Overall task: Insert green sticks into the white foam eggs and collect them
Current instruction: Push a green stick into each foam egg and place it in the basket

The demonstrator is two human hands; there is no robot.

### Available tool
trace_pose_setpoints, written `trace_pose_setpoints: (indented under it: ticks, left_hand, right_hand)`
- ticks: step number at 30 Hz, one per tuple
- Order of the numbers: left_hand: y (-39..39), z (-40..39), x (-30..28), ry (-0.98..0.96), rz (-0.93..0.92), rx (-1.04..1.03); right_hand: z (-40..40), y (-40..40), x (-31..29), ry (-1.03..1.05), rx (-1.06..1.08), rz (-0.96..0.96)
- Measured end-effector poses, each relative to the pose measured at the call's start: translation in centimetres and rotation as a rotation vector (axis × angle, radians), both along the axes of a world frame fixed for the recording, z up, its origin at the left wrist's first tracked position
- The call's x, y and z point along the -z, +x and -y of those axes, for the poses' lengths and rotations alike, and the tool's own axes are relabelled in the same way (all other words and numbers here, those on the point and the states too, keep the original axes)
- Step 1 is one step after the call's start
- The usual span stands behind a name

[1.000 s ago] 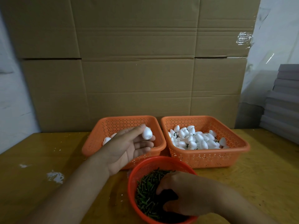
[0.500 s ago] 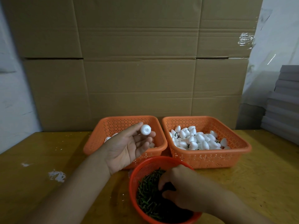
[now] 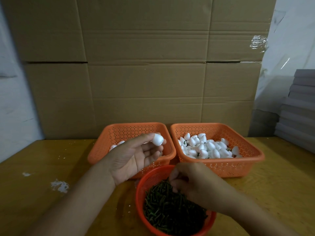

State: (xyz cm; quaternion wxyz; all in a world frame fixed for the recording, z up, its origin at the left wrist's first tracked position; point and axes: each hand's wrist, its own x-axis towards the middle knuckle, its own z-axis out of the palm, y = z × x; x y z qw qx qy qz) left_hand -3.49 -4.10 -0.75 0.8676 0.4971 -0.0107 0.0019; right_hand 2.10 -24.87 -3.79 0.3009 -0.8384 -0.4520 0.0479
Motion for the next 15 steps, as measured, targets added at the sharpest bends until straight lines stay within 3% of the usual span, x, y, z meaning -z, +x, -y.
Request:
trace_pose_setpoints:
  ticks: [4,9,15]
  left_hand:
    - [-0.2,0.1,-0.1,-0.010,-0.001,0.014]
    - [-0.2,0.3,-0.1,0.016,-0.010,0.026]
    - [-0.1,0.2,0.2,0.046,-0.019,0.034]
  right_hand:
    - [0.5,0.1,-1.4,0.303,0.017,-0.492]
    - [1.2,0.1,-3.3,0.701,0.024,-0.936]
    - [1.3,0.1,-3.8,0.818,0.049,-1.045]
